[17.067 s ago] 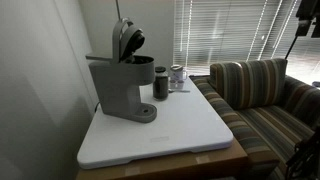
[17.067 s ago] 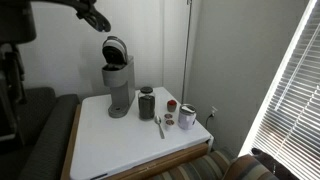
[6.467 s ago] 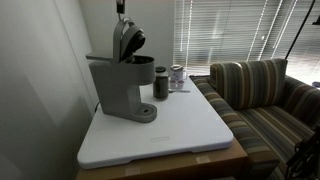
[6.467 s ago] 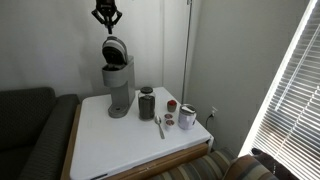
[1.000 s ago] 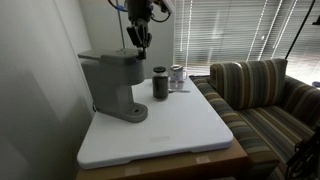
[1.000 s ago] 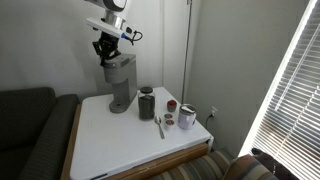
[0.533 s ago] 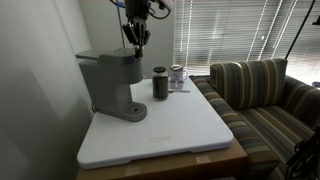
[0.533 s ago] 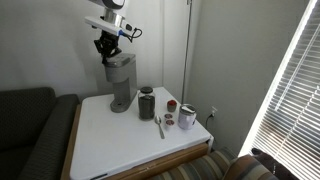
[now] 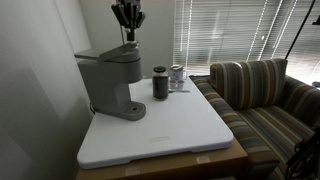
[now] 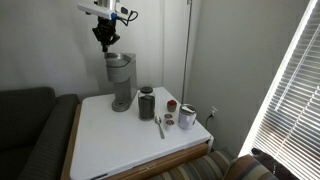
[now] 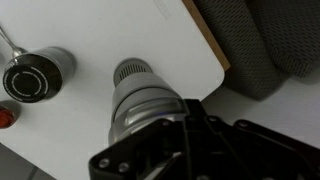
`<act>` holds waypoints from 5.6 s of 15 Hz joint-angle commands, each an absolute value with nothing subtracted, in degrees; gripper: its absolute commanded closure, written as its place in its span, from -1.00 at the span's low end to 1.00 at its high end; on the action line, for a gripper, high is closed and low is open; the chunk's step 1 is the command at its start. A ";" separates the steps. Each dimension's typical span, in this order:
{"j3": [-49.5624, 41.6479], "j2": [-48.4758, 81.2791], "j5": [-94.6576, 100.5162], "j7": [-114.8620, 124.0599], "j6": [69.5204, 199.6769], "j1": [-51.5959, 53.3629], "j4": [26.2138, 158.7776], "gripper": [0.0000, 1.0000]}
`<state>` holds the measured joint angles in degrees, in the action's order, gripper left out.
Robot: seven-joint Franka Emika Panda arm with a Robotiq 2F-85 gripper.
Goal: Close the coffee maker
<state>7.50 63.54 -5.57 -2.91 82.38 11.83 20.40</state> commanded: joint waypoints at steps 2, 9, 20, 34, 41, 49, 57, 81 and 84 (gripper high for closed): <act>6.23 62.45 -4.41 -1.72 85.28 12.89 21.29 1.00; 6.27 63.00 -4.78 0.97 86.24 12.79 22.09 1.00; 6.93 67.13 -7.00 12.78 84.86 11.90 21.41 1.00; 6.40 69.83 -10.02 24.22 85.25 10.75 22.44 1.00; 4.49 68.11 -8.17 33.22 85.61 13.37 22.97 1.00; 2.82 67.07 -5.39 39.14 84.00 14.75 22.86 1.00; -1.00 67.34 0.82 47.38 84.95 19.44 22.42 1.00; 1.07 67.89 -2.55 48.75 86.92 15.72 22.51 1.00; 0.90 67.50 -2.39 49.15 86.46 15.66 22.48 1.00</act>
<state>1.51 66.42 -3.20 50.25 84.60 16.24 21.05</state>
